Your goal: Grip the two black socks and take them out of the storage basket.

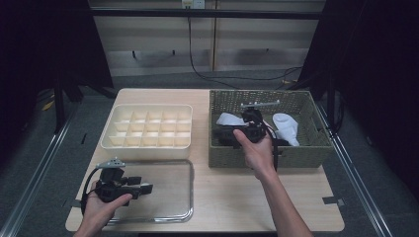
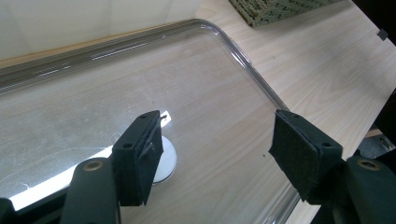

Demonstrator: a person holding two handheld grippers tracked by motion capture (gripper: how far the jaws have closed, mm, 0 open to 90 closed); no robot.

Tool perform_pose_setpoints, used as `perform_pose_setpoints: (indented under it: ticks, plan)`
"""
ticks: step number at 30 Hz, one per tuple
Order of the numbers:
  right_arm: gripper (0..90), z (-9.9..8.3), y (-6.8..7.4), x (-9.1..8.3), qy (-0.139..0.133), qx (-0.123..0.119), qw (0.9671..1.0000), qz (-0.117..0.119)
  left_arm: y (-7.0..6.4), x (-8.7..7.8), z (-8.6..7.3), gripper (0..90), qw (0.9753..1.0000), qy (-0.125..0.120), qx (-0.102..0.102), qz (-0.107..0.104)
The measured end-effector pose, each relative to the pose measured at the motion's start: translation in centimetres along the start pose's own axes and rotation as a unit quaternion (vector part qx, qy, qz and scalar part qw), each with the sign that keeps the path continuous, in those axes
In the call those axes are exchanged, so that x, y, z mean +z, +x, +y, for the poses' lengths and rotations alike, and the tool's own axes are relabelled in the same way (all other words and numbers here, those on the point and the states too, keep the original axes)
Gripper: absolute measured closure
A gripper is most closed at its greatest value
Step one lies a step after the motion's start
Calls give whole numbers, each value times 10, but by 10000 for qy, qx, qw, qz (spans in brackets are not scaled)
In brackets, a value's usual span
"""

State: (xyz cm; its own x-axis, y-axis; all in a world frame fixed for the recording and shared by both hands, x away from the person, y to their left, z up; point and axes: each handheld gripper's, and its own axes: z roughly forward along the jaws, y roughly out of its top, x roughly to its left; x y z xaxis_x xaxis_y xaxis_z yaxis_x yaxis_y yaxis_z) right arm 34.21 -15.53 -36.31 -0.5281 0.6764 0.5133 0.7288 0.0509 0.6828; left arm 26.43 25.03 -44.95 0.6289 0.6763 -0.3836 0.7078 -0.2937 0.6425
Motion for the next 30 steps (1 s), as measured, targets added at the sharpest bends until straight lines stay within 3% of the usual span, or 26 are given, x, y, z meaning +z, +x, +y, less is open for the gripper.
perform_pose_setpoints:
  ticks: [16, 22, 23, 28, 29, 30]
  plan:
    - [508, 8, -38, -16, 84, 237, 9990, -383, -6, 7, 0, 338, 9999, 120, 40, 28]
    - [501, 10, -51, -16, 184, 325, 9980, -509, -17, 18, 16, 339, 9997, 96, 199, 85]
    - [501, 10, -55, -16, 210, 351, 9975, -567, -18, 21, 19, 340, 9998, 92, 200, 1]
    - [498, 13, -65, -14, 309, 424, 9963, -681, -29, 33, 31, 340, 9994, 214, 259, 12]
    - [489, 17, -68, -11, 413, 415, 9956, -726, -33, 37, 36, 339, 9985, 342, 420, 17]
    - [489, 17, -68, -11, 413, 415, 9956, -726, -33, 37, 36, 339, 9985, 342, 420, 17]
